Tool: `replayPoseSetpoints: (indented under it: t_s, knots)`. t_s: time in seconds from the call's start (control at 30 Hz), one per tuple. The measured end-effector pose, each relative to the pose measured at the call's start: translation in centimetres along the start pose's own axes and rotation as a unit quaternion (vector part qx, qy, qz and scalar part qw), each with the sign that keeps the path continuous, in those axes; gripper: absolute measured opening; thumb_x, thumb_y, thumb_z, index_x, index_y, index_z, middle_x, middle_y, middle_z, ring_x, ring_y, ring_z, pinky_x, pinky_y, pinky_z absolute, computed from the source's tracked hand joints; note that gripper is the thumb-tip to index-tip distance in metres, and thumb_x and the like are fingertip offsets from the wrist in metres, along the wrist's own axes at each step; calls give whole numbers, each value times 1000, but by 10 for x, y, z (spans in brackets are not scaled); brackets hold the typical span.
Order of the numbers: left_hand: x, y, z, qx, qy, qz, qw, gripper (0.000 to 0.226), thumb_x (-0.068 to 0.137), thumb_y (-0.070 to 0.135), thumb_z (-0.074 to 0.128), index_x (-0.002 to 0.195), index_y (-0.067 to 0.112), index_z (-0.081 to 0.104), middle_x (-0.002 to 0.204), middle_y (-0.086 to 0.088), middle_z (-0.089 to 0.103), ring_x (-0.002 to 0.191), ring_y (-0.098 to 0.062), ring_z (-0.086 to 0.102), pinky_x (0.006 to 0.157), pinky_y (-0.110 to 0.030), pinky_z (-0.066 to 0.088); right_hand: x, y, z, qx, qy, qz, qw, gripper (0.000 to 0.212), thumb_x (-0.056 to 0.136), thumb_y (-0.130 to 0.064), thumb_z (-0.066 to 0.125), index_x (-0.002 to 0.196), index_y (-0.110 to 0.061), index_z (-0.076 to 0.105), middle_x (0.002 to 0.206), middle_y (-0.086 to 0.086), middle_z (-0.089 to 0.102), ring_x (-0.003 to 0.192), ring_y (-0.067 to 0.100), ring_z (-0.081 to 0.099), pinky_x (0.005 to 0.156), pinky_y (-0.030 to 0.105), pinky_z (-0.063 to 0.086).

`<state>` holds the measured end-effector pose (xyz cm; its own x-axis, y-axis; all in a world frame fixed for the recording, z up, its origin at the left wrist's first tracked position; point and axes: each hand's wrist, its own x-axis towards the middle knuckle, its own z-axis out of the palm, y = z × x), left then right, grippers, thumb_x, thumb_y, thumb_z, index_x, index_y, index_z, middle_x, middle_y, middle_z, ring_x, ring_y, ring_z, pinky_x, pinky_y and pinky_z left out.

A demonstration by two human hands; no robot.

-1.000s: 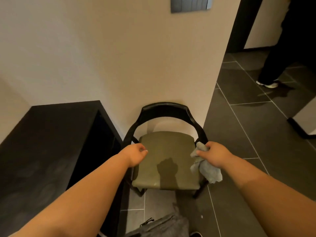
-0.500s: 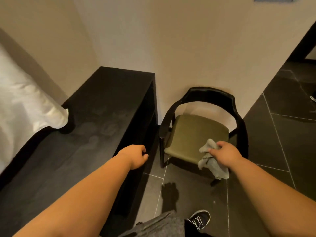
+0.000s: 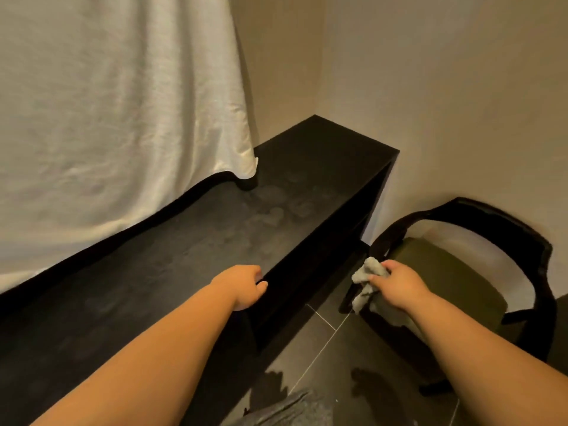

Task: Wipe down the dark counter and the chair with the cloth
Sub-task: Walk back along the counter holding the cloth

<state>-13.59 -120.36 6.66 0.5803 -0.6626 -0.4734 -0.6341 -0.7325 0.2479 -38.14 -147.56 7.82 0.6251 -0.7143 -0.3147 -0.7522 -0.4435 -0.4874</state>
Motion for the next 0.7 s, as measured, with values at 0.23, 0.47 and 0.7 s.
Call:
replayPoseSetpoints:
  t_s: [0.23, 0.47, 0.7]
  knots:
    - [-107, -72, 16, -59, 58, -124, 989, 37, 103, 59, 45, 125, 34, 62, 123, 4, 69, 111, -20, 65, 99, -44, 53, -23, -54, 28, -6, -64, -86, 994, 24, 94, -35, 67, 111, -27, 52, 94, -1, 61, 84, 17, 59, 70, 35, 45]
    - [-230, -103, 71, -109, 64, -248, 960, 41, 106, 56, 46, 131, 29, 63, 126, 2, 69, 116, -22, 65, 100, -41, 52, -72, -87, 87, -90, -125, -201, 967, 21, 96, -38, 66, 99, -28, 48, 89, -2, 64, 79, 16, 62, 69, 38, 52]
    - [-347, -132, 115, -164, 78, -345, 921, 42, 106, 56, 46, 134, 30, 62, 127, 2, 69, 117, -20, 64, 102, -40, 52, -133, -154, 146, -115, -186, -292, 931, 18, 96, -40, 65, 100, -31, 50, 88, -4, 64, 79, 15, 63, 76, 41, 57]
